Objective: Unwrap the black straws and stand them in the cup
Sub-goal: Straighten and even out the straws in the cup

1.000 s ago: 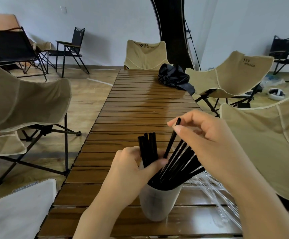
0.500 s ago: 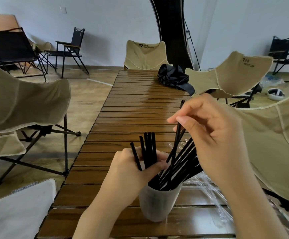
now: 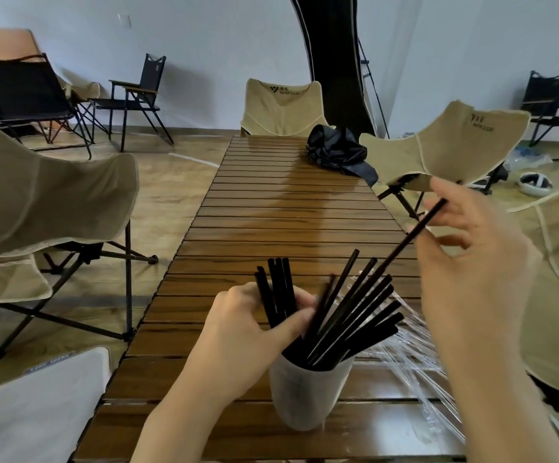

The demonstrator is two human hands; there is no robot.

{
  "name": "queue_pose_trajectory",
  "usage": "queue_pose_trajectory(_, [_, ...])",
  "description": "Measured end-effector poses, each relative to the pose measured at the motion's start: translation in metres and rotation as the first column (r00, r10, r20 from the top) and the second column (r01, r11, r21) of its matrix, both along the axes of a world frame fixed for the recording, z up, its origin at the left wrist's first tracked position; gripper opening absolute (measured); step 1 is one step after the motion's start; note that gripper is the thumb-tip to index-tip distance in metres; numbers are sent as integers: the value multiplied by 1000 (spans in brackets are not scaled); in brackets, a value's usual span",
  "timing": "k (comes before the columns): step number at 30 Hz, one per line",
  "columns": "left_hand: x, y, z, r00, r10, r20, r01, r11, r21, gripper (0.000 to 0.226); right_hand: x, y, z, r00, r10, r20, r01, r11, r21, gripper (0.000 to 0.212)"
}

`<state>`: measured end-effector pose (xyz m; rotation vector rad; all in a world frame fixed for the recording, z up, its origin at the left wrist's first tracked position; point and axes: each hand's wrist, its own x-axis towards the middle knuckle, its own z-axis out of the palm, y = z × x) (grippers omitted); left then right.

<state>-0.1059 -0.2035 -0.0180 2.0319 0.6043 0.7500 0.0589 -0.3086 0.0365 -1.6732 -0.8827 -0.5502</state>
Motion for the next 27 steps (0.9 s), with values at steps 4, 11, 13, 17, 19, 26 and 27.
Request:
queue_pose_trajectory(4, [-4, 5, -1, 1000, 14, -15, -15, 999, -30, 19, 8, 1, -11, 994, -106, -25, 102, 988, -118, 43])
queue_pose_trajectory(11, [-5, 5, 0, 1000, 18, -14, -19, 998, -56, 25, 15, 0, -20, 998, -39, -45, 27, 969, -246, 35])
queue_pose_trajectory(13, [-3, 3, 0, 1000, 12, -20, -13, 997, -74, 21, 16, 2, -21, 998, 37, -44, -48, 953, -298, 35])
queue_pose_trajectory(17, [-2, 3, -2, 999, 14, -33, -17, 996, -83, 16, 17, 5, -25, 998, 65, -17, -67, 935, -347, 35])
queue_pose_trajectory(19, [-3, 4, -2, 999, 22, -38, -25, 996, -81, 17, 20, 3, -26, 1000, 14, -13, -18, 952, -306, 35])
queue_pose_trajectory(26, [-4, 3, -1, 999, 15, -34, -17, 999, -49, 17, 29, -6, -28, 995, -70, -66, 49, 960, -277, 36])
queue_pose_trajectory(27, [-3, 3, -1, 999, 14, -34, -16, 999, -45, 22, 28, -5, -28, 996, -65, -66, 44, 959, -281, 36])
